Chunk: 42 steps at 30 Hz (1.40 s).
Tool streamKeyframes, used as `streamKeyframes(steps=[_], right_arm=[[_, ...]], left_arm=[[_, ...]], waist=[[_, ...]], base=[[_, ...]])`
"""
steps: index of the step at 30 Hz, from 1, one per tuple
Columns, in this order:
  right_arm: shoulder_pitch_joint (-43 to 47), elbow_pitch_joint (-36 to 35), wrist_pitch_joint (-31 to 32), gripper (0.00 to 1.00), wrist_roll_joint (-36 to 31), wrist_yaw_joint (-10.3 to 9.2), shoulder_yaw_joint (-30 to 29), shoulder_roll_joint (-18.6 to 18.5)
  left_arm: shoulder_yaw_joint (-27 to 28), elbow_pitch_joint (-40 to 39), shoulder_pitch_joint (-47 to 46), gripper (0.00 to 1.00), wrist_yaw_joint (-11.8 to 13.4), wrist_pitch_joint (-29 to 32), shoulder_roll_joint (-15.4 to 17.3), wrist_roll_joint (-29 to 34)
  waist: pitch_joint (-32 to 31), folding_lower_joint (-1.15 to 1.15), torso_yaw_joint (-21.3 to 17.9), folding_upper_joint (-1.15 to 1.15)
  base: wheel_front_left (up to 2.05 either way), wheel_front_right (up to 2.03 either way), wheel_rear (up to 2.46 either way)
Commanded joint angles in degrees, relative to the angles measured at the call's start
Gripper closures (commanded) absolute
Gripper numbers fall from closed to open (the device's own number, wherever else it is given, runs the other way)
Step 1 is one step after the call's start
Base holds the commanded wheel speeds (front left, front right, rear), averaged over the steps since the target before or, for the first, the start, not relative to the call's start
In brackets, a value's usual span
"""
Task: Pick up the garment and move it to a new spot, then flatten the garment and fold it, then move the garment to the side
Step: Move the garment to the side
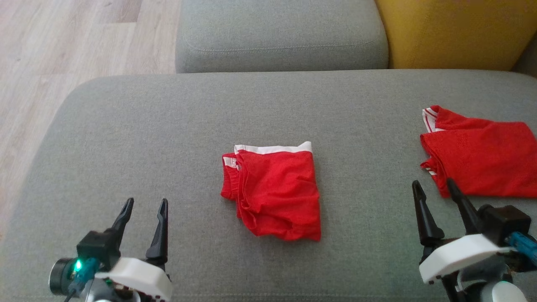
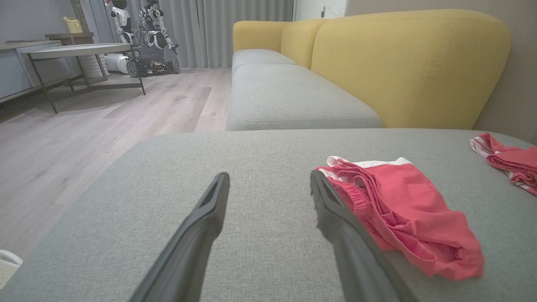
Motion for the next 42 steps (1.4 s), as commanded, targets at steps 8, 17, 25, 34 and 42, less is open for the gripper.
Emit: streamKeyframes(steps=[8, 17, 25, 34, 42], right_arm=[[-2.0, -2.2, -0.1, 0.00, 0.1, -0.04, 1.0, -0.3], [-2.1, -2.0, 0.1, 0.00, 0.0, -0.04, 0.9, -0.3], [-2.4, -2.1, 0.5, 0.00, -0.1, -0.04, 0.8, -0.3], [-5.7, 3.4, 1.2, 0.00, 1.7, -0.04, 2.9, -0.3], [-13.3, 15.3, 0.6, 0.00, 4.3, -0.04, 9.1, -0.3]], left_arm=[[1.9, -2.2, -2.9, 0.00, 0.6, -0.1, 1.5, 0.2], [1.7, -2.4, -3.1, 0.00, 0.7, -0.1, 1.7, 0.0], [1.4, -2.7, -3.5, 0.00, 0.9, -0.2, 1.8, -0.1], [0.1, -2.3, -7.3, 0.00, -0.4, -0.7, 1.7, 0.3], [-0.7, -0.4, -12.8, 0.00, -1.7, -2.5, 0.5, 0.6]], waist=[[0.2, 0.00, 0.1, 0.00], [0.4, 0.00, 0.2, 0.00], [0.9, 0.00, 0.5, 0.00], [4.9, 0.00, 4.2, 0.00], [10.4, 0.00, 7.9, 0.00]], base=[[0.00, 0.00, 0.00], [0.00, 0.00, 0.00], [0.00, 0.00, 0.00], [0.00, 0.00, 0.00], [0.00, 0.00, 0.00]])
